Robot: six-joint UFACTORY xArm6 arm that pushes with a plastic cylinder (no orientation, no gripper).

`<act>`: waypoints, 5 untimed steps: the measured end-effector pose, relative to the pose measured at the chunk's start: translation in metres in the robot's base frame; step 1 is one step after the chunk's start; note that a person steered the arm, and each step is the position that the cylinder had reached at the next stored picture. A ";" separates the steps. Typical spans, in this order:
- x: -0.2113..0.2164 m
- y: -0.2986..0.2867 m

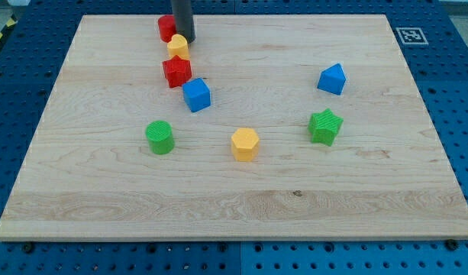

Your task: Slightly push the cube below the red star

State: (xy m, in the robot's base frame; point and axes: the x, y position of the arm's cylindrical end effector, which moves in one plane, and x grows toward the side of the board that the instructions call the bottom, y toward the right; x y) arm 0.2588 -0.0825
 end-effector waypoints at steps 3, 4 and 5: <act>0.059 0.019; 0.085 0.024; 0.100 0.035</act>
State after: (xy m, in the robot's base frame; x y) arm 0.3588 -0.0471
